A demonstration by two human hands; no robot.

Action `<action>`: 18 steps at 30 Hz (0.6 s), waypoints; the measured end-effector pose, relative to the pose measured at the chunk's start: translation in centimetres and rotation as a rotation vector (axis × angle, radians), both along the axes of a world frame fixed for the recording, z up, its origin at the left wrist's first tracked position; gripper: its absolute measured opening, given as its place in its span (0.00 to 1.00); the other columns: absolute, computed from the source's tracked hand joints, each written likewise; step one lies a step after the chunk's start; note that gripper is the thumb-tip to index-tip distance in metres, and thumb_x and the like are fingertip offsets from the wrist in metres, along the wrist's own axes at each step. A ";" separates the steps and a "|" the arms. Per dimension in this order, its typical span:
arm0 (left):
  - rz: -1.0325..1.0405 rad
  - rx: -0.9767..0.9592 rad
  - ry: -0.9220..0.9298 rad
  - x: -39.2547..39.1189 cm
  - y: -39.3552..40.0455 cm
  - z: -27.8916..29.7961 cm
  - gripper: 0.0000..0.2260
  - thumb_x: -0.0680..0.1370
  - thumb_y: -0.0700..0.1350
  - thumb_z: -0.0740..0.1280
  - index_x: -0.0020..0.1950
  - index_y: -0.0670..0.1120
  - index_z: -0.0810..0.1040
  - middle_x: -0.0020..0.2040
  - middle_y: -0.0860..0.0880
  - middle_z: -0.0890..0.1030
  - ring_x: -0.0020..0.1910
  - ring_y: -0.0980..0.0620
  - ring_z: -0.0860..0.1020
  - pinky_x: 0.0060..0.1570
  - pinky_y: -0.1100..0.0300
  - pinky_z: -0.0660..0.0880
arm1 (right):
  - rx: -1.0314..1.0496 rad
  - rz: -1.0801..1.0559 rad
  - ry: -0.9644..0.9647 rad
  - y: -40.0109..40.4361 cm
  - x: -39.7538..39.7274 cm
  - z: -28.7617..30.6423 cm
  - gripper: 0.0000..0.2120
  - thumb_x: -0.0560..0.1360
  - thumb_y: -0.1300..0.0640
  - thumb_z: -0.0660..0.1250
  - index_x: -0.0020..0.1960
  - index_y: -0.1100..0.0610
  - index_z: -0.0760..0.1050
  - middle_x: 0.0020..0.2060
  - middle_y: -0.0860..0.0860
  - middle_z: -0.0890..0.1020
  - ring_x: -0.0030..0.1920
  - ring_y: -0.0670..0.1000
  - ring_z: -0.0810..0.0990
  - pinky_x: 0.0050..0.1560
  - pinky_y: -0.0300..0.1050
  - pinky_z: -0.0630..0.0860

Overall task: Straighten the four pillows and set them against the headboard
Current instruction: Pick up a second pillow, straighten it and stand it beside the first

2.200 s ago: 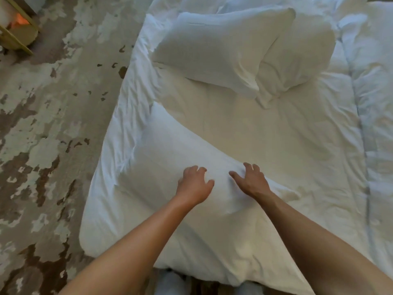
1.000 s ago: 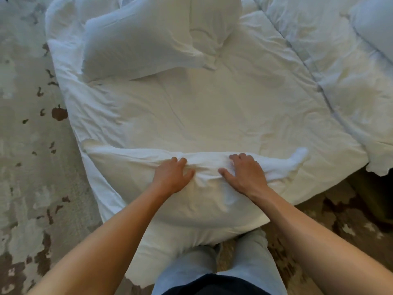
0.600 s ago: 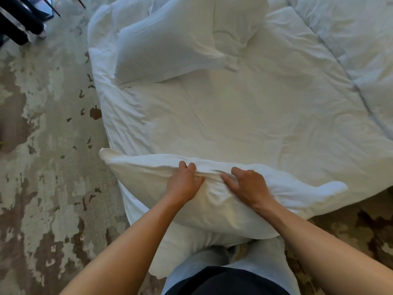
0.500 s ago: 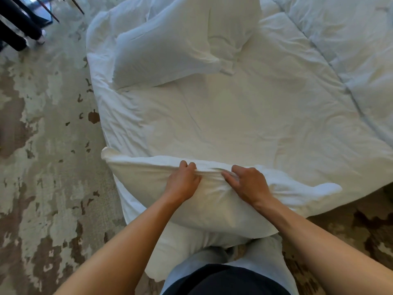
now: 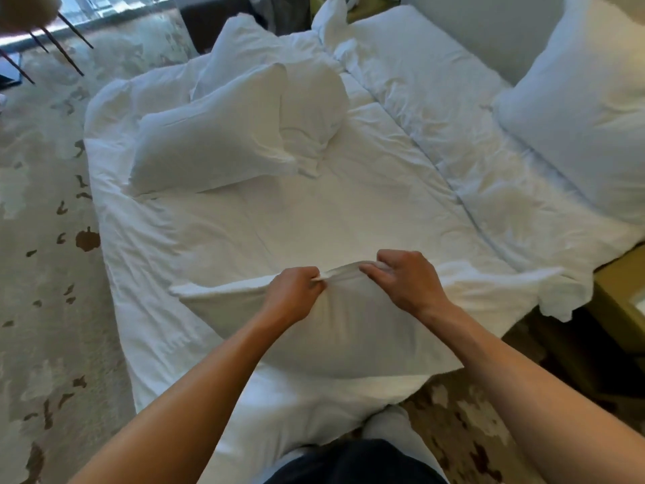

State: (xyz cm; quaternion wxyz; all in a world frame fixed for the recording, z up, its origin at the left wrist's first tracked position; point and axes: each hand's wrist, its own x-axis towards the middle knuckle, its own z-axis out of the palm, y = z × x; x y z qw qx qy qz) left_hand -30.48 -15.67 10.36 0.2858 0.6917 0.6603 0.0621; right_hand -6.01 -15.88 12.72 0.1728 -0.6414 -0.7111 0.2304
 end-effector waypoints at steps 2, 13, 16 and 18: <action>-0.028 -0.026 -0.050 2.8 0.4 -0.4 0.14 0.80 0.54 0.66 0.38 0.47 0.73 0.34 0.50 0.78 0.38 0.45 0.78 0.38 0.54 0.75 | -0.030 -0.082 -0.009 0.2 2.7 -0.3 0.28 0.78 0.38 0.70 0.32 0.54 0.62 0.27 0.48 0.73 0.33 0.56 0.75 0.33 0.51 0.69; 0.006 -0.038 -0.091 12.0 0.4 -4.2 0.14 0.83 0.48 0.61 0.39 0.46 0.72 0.38 0.48 0.76 0.37 0.47 0.75 0.36 0.52 0.72 | -0.165 -0.039 -0.149 -1.8 14.2 -5.7 0.09 0.81 0.47 0.69 0.47 0.51 0.79 0.42 0.47 0.77 0.43 0.52 0.76 0.44 0.49 0.73; 0.080 0.034 -0.040 11.7 2.2 -3.3 0.11 0.83 0.48 0.61 0.43 0.49 0.76 0.41 0.49 0.76 0.40 0.47 0.76 0.40 0.51 0.75 | 0.022 -0.016 -0.219 -0.1 15.0 -6.3 0.07 0.80 0.52 0.72 0.50 0.55 0.85 0.46 0.50 0.81 0.46 0.55 0.77 0.47 0.51 0.74; 0.152 0.063 -0.001 11.6 3.4 -2.8 0.10 0.83 0.48 0.61 0.46 0.48 0.78 0.43 0.49 0.76 0.42 0.46 0.76 0.43 0.50 0.76 | 0.078 -0.026 -0.210 2.2 14.7 -6.1 0.07 0.80 0.54 0.72 0.48 0.55 0.86 0.44 0.50 0.84 0.44 0.56 0.79 0.47 0.53 0.74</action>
